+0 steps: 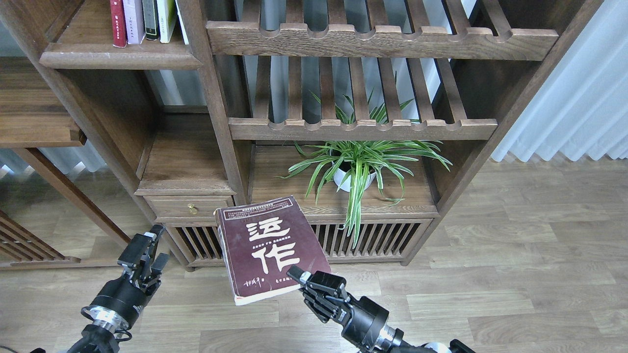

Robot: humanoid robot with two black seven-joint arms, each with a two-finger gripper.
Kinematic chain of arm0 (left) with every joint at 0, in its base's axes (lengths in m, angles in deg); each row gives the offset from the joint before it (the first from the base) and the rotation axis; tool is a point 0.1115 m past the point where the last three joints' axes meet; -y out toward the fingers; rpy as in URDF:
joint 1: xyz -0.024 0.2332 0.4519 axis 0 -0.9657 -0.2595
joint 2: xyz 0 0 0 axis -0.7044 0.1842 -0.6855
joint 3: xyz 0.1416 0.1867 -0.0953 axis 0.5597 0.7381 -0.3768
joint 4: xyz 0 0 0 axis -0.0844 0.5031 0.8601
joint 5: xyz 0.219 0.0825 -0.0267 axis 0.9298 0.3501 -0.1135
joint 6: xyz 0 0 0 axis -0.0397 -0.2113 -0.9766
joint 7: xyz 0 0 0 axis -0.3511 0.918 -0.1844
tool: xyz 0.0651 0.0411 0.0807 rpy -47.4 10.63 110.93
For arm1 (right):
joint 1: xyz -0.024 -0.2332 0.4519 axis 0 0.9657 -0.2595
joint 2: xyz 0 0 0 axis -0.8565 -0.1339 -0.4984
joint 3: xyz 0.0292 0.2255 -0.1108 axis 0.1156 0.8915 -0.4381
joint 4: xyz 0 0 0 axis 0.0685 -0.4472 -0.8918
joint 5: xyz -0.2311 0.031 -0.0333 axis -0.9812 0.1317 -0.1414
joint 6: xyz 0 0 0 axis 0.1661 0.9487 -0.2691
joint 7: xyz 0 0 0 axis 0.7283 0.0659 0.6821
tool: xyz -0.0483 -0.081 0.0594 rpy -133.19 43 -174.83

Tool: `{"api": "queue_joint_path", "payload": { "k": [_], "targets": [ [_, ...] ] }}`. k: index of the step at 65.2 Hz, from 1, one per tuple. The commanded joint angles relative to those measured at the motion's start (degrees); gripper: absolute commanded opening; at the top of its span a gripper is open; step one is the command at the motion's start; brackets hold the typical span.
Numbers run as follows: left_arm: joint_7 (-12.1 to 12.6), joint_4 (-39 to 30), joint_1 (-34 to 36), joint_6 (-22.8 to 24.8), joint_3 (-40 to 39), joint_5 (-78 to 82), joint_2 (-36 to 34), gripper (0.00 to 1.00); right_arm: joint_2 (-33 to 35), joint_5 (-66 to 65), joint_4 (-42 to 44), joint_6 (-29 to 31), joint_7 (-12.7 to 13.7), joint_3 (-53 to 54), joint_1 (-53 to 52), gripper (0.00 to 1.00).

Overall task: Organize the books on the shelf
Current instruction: 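Bring the left gripper to the dark red book and grasp it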

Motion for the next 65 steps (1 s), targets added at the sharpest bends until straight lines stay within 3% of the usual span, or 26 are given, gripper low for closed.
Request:
{"api": "queue_joint_path", "payload": {
  "k": [1,39,60,61,65],
  "targets": [
    [0.1,0.0,0.8,0.0,2.8,0.2,1.3,0.95,0.0,-0.3,0.0,0.0,0.0,-0.5,0.5,0.06],
    [0.5,3.5,2.9,0.0,10.3,0.5,6.6,0.82,0.0,-0.5,-0.1,0.0,0.0,-3.0,0.5,0.07],
    [0.1,4.2,3.9,0.0,13.0,-0.8,9.6,0.52,0.0,-0.5,-0.1,0.0,0.0,-3.0,0.5,0.07],
    [0.1,4.5,4.3,0.0,13.5,-2.2,9.6,0.40,0.0,-0.5,-0.1,0.0,0.0,-2.9,0.5,0.07],
    [0.1,5.2,5.0,0.0,14.0,-3.6,9.6,0.30,0.0,-0.6,-0.1,0.0,0.0,-2.9,0.6,0.07]
  ]
}}
